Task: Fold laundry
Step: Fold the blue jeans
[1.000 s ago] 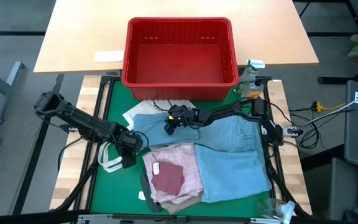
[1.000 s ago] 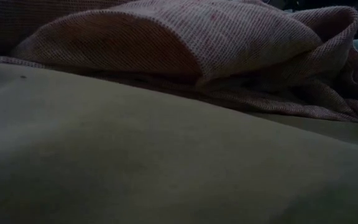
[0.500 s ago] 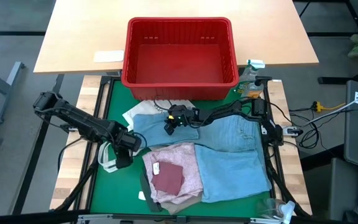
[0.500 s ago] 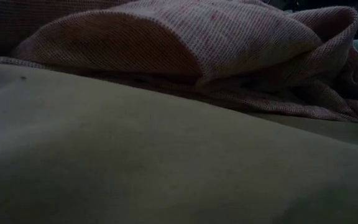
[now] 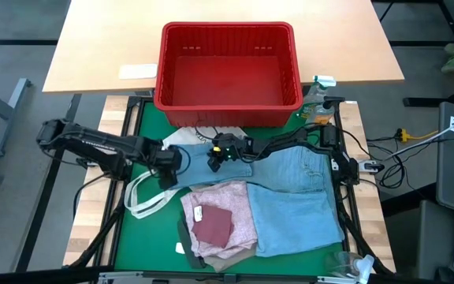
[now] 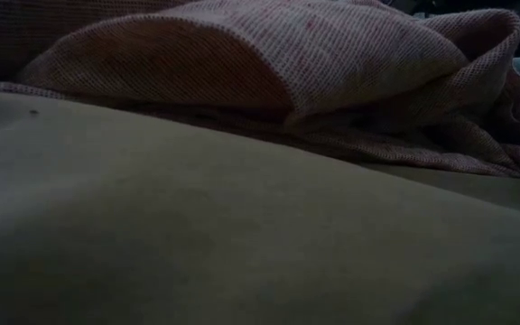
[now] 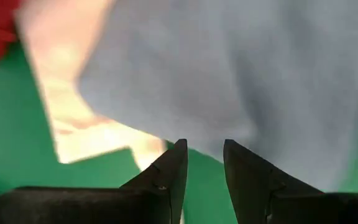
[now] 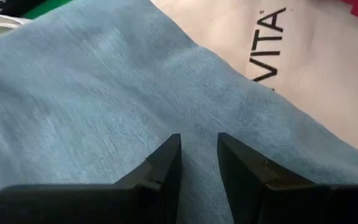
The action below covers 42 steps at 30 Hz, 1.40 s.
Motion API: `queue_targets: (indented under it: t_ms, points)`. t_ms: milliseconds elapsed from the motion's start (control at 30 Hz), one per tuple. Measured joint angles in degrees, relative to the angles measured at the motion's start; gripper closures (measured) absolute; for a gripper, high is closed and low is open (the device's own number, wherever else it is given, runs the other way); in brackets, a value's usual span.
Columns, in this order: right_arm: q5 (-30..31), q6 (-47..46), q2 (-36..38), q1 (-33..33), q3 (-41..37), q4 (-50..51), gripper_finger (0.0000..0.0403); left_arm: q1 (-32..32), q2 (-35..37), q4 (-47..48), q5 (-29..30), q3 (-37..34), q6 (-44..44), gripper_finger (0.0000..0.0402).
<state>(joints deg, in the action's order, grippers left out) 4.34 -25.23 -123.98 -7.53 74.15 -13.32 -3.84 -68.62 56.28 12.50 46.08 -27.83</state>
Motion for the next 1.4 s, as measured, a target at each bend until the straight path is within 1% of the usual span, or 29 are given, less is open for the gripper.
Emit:
queue_targets:
  t_ms: [67, 133, 400, 633, 733, 800, 900, 967, 1033, 1133, 1233, 1300, 1400]
  points:
    - [0.0, 0.0, 0.0, 0.0, 0.0, -0.1, 0.0297, 2.8, 0.0, -1.5, 2.0, -1.2, 0.7, 0.0302]
    - [0.0, 0.0, 0.0, 0.0, 0.0, 0.0, 0.0297, 5.4, 0.0, -4.3, 2.7, -3.4, 2.4, 0.0302]
    - [-1.0, 0.0, 0.0, 0.1, 0.0, -0.1, 0.0297, 16.5, 0.0, -22.2, 3.0, -13.1, 6.9, 0.0302]
    - [-0.9, 0.1, 0.0, 0.0, 0.0, -0.1, 0.0297, 25.3, 0.0, -33.9, 3.3, -20.6, 12.4, 0.0302]
    - [-0.9, 0.1, 0.0, 0.0, 0.0, -0.1, 0.0297, 28.1, 0.0, -37.4, 4.4, -22.3, 13.4, 0.0302]
    - [-0.9, 0.5, 0.0, 0.0, 0.0, -0.1, 0.0297, 29.5, 0.0, -37.6, 4.3, -22.2, 13.4, 0.0302]
    - [-1.0, 1.7, 0.0, 0.0, 0.0, 0.0, 0.0297, 30.7, 0.0, -35.7, 0.9, -20.2, 13.4, 0.0302]
    - [-1.3, 1.7, 0.3, 0.0, 0.0, 0.3, 0.0297, 31.2, 0.2, -33.3, -1.3, -18.0, 13.4, 0.0302]
    - [-2.2, 1.7, 0.8, 0.0, 0.0, 0.5, 0.0297, 31.3, 0.3, -29.4, -2.4, -15.5, 13.4, 0.0302]
    - [-3.7, 2.4, 2.2, 0.0, 0.1, 1.2, 0.0297, 31.2, 0.3, -21.2, -2.6, -11.8, 13.4, 0.0302]
    - [-5.2, 3.2, 3.5, 0.0, 0.1, 2.5, 0.0297, 31.2, 0.3, -14.9, -2.7, -8.9, 13.4, 0.0302]
    - [-5.5, 3.3, 4.4, 0.0, 0.1, 2.9, 0.0297, 31.2, 0.3, -12.5, -2.9, -7.9, 13.4, 0.0302]
    - [-5.5, 3.3, 5.8, 0.0, 0.1, 2.9, 0.0297, 31.2, 0.3, -12.3, -2.9, -7.6, 13.4, 0.0302]
